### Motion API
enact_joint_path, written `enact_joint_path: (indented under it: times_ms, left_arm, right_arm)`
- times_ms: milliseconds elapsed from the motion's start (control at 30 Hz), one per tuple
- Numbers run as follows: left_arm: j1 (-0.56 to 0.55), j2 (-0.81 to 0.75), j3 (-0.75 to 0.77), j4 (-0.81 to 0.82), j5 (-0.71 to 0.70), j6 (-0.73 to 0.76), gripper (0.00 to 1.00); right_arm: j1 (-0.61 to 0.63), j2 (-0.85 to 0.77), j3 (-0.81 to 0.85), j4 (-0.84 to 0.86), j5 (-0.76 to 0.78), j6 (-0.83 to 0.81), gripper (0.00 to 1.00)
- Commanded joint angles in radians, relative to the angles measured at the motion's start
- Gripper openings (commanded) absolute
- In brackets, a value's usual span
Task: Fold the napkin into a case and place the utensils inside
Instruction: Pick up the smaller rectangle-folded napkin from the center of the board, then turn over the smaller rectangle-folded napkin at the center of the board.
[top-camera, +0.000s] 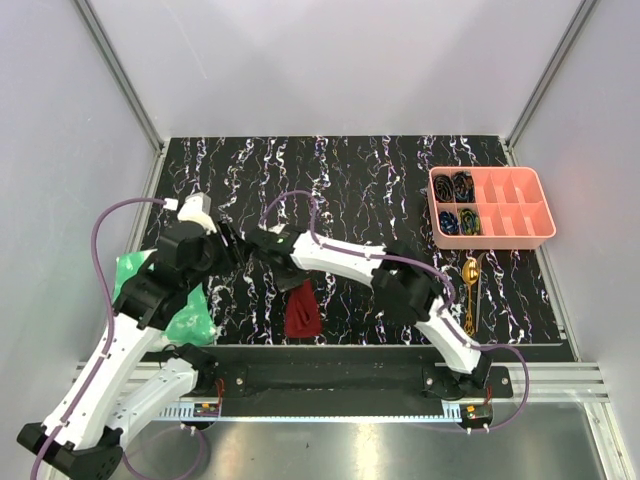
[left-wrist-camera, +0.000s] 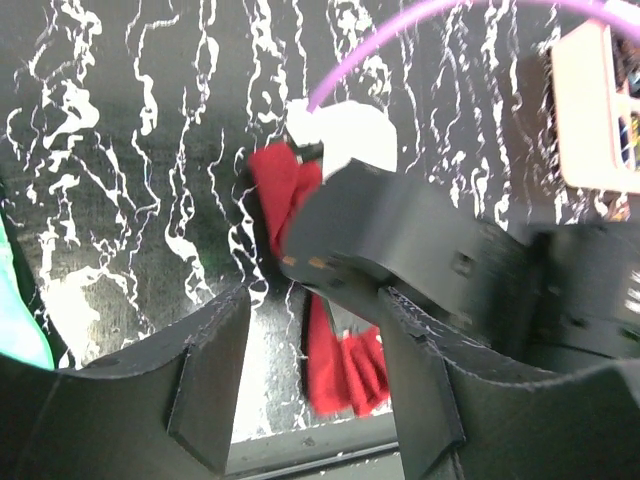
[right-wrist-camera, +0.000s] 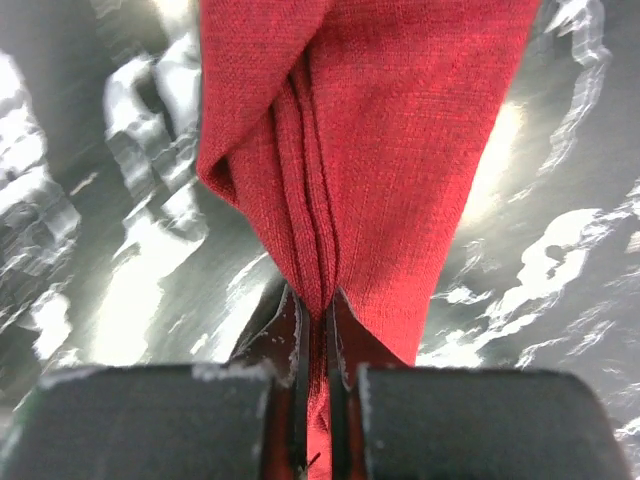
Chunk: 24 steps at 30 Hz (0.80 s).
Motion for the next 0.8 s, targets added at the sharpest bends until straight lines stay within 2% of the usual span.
enact_joint_path:
  times_ms: [0, 33, 100, 133, 200, 233, 333, 567, 767]
  left_arm:
    - [0.010, 0.021, 0.048, 0.056, -0.022, 0.005, 0.57]
    - [0.009, 0.026, 0.047, 0.056, -0.018, 0.000, 0.57]
    - [0.012, 0.044, 0.048, 0.056, -0.012, -0.004, 0.57]
    - [0.012, 0.049, 0.047, 0.058, -0.010, -0.009, 0.57]
    - [0.012, 0.070, 0.053, 0.061, 0.002, -0.014, 0.57]
    - [0.012, 0.078, 0.051, 0.064, 0.008, -0.020, 0.57]
    - [0.012, 0.113, 0.047, 0.076, 0.022, -0.027, 0.57]
    - [0.012, 0.199, 0.008, 0.116, 0.050, -0.050, 0.56]
    - [0.012, 0.245, -0.009, 0.156, 0.090, -0.067, 0.56]
  right_arm:
    - [-0.041, -0.224, -0.187, 0.304, -0.357, 0.007, 0.00]
    - [-0.068, -0.276, -0.235, 0.361, -0.463, 0.024, 0.00]
    - [-0.105, -0.311, -0.361, 0.502, -0.556, 0.047, 0.00]
    - [-0.137, -0.337, -0.404, 0.554, -0.651, 0.068, 0.00]
    - [-0.165, -0.357, -0.525, 0.732, -0.755, 0.101, 0.00]
    - [-0.179, -0.365, -0.558, 0.786, -0.839, 0.127, 0.00]
    - [-0.228, -0.356, -0.656, 0.942, -0.964, 0.157, 0.00]
    - [-0.311, -0.270, -0.863, 1.372, -1.165, 0.268, 0.02]
    - [-0.386, -0.252, -0.972, 1.486, -1.216, 0.293, 0.09]
